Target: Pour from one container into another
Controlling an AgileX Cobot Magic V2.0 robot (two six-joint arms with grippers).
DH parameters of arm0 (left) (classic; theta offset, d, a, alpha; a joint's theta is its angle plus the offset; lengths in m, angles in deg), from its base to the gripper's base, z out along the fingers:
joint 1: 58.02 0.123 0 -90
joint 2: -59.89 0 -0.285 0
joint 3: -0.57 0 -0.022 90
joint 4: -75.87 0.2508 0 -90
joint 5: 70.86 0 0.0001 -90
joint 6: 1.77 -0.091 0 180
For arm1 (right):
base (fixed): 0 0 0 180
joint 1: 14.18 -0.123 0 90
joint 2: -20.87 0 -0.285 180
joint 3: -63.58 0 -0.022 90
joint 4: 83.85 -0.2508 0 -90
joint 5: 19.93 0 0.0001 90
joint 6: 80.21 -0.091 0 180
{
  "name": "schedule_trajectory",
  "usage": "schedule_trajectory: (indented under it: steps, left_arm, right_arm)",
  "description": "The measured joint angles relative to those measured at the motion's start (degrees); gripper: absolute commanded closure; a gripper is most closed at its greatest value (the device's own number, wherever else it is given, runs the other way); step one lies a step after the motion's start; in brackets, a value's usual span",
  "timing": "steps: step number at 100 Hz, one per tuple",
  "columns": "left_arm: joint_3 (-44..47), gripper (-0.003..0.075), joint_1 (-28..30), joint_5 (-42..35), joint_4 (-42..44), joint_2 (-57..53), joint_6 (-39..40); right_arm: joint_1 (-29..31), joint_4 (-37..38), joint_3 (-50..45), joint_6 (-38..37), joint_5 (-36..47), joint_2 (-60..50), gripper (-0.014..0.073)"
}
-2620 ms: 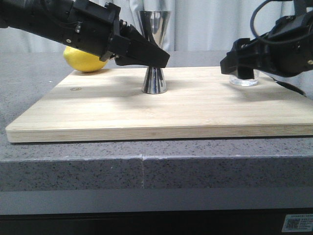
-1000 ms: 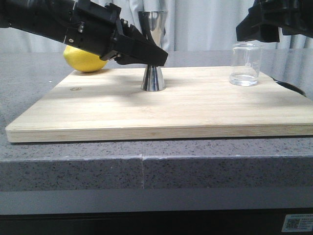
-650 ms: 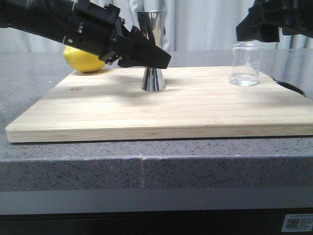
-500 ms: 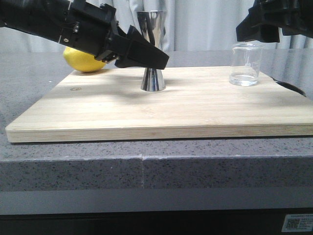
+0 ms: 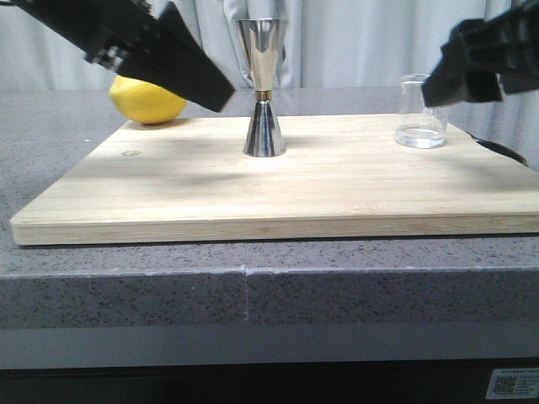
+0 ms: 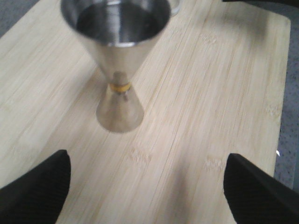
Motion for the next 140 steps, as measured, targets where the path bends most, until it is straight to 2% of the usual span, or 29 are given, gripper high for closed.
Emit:
schedule_trajectory:
  steps: [30,45,65,89,104,123,140]
  left_arm:
    - [-2.19,0.0111,3.06,5.81,28.23,-9.99,38.77]
    - [-2.18,0.0111,4.25,9.74,39.11,-14.42,53.53]
    - [3.26,0.0111,5.84,9.82,47.41,-21.3,64.31]
    - [12.04,0.0111,6.31,6.05,50.47,-30.08,67.73]
    - [17.07,0.0111,6.31,5.71,54.44,-34.7,72.22]
    - [21.73,0.0111,6.31,4.74,59.96,-41.25,79.23]
    - [24.12,0.0111,6.43,2.22,60.06,-46.36,80.6]
  right_arm:
    - [0.0,-4.31,11.64,-0.1,-39.08,-8.85,0.0043]
    - [0.0,-5.14,13.62,0.24,-49.73,-11.51,0.0043]
    - [0.0,-10.66,13.84,3.58,-51.45,-14.1,0.0043]
    - [0.45,-11.24,13.84,5.81,-48.73,-18.31,0.0043]
    - [4.41,-10.85,13.44,6.04,-48.01,-21.34,0.0043]
    - [10.38,-10.6,8.15,6.29,-47.37,-27.48,0.0043]
    - [11.35,-10.84,4.75,6.29,-47.37,-34.75,0.0043]
